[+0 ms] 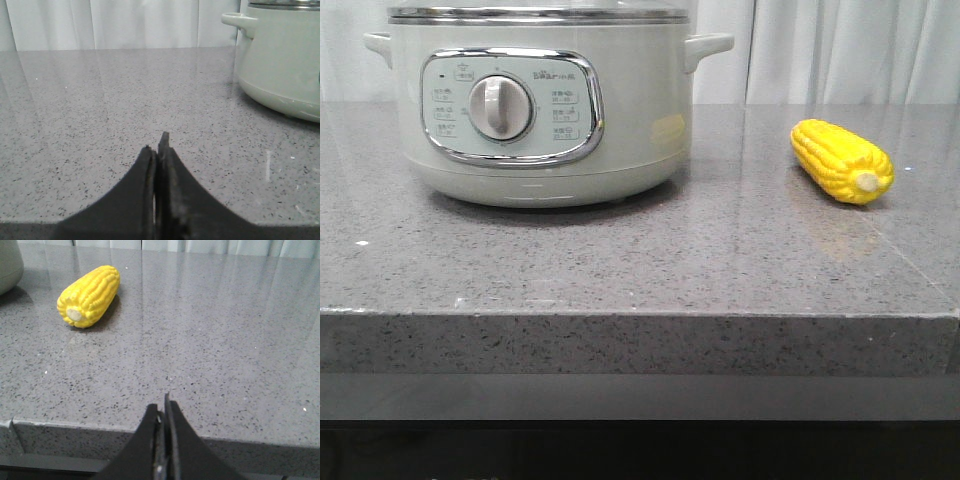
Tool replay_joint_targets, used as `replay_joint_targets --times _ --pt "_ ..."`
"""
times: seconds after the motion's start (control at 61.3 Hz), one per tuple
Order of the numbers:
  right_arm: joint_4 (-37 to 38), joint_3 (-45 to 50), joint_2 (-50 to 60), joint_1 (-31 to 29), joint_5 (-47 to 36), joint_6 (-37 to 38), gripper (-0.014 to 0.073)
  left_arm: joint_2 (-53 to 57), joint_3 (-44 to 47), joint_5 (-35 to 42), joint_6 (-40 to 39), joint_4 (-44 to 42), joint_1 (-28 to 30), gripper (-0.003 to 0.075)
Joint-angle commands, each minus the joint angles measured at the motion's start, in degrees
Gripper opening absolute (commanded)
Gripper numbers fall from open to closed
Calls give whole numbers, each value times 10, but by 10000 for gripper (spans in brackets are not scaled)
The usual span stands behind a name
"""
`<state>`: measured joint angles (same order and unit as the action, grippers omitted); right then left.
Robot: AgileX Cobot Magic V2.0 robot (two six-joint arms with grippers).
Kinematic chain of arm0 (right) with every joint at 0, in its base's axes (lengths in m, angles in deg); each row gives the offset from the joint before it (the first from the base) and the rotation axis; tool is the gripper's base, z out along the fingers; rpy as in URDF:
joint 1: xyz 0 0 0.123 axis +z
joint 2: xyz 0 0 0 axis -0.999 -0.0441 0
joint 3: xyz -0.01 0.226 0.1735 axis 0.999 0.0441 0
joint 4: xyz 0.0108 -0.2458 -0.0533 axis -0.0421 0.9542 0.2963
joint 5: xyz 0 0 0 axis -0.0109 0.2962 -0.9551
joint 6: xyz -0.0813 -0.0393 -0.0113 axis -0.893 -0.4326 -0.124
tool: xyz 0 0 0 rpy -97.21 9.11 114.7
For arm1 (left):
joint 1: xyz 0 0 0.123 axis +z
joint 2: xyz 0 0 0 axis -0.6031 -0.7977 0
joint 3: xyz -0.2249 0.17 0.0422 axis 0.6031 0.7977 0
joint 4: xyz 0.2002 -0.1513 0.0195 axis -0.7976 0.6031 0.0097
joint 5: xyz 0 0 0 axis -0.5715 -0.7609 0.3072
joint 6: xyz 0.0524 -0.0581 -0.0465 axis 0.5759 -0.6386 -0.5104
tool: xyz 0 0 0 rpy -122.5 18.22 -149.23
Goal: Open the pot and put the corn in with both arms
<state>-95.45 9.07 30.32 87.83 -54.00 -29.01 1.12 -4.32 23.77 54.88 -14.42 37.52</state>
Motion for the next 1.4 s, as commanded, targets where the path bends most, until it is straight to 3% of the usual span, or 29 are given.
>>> replay_joint_targets --times 0.0,0.18,0.375,0.522,0.702,0.93,1.012,1.11,1.24,1.322,1.387 --pt "4 -7 12 -3 -47 -2 -112 8 5 69 -3 6 1 -20" --pt "4 -12 12 -3 -73 -2 -112 7 -9 86 -3 6 1 -20" --pt "4 -94 9 -3 -32 -2 -112 -22 -113 46 -18 7 1 -20" --pt "4 -193 -33 -3 32 -2 -112 -121 -216 -22 -18 10 1 -20" --pt "4 -289 -127 -3 40 -2 -112 -244 -304 -17 -18 37 1 -20" --pt "4 -338 -196 -3 29 -2 -109 -285 -327 -14 -18 37 1 -17" --pt "4 -337 -198 -3 26 -2 -89 -285 -327 -14 -18 37 1 48" --pt "4 -337 -198 -3 26 -2 45 -285 -327 -14 -18 37 1 239" --pt "4 -337 -198 -3 26 -2 397 -285 -327 -14 -18 37 1 480" --pt "4 -337 -198 -3 26 -2 537 -285 -327 -12 -18 47 1 530" --pt "4 -337 -198 -3 26 -2 569 -285 -327 -13 -18 53 1 539"
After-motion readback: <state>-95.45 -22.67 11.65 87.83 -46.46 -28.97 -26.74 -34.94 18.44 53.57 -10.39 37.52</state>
